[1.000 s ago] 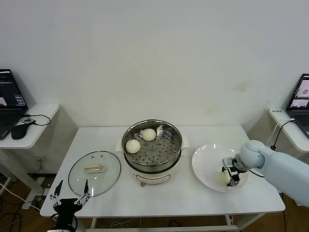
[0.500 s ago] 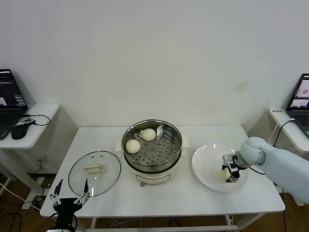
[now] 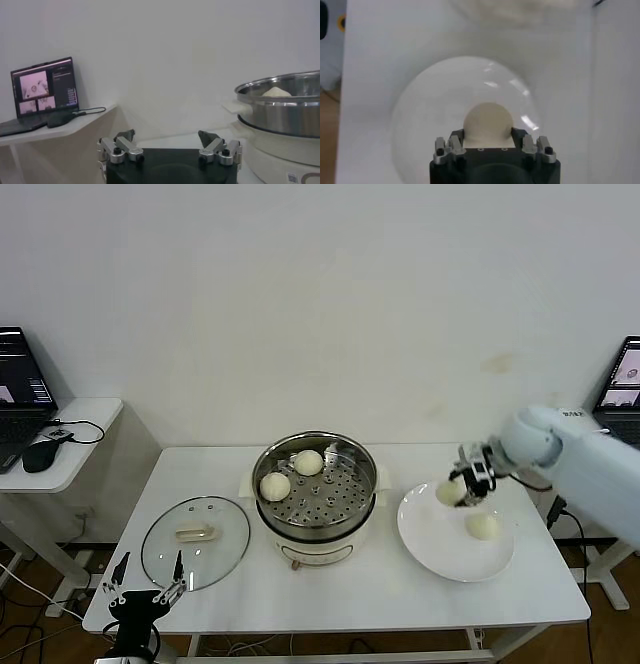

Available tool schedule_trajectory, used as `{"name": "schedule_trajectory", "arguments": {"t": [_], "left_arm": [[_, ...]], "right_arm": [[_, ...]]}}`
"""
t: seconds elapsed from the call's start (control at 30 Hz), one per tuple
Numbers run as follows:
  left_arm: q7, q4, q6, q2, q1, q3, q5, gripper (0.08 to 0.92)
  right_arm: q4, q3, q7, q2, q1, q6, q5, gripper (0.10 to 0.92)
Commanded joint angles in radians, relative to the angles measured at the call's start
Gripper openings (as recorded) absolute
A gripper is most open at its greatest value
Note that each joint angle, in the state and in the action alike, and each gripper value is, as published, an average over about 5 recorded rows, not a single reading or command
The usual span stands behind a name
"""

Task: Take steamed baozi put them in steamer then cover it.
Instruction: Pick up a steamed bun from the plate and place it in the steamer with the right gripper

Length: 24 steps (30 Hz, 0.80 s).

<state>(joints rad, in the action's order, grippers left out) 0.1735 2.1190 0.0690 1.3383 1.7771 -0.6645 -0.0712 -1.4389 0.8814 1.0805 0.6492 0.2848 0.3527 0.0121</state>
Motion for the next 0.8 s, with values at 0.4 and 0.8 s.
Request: {"name": "schedule_trajectory", "arguments": {"t": [0.4,0.8], "left_arm": [[0.005,-0.001,0.006,0.005,0.01,-0.016,-0.012,0.823],[0.007,0.004,0.007,0.01,0.012,-0.032,-0.018,0.823]], "right_arm": [[-0.013,0.215,-0.109,0.332,0.288,-0.015,0.209,0.618],[0.028,0.356,-0.09,0.465,0.201,-0.318,0.112,0.614]]}}
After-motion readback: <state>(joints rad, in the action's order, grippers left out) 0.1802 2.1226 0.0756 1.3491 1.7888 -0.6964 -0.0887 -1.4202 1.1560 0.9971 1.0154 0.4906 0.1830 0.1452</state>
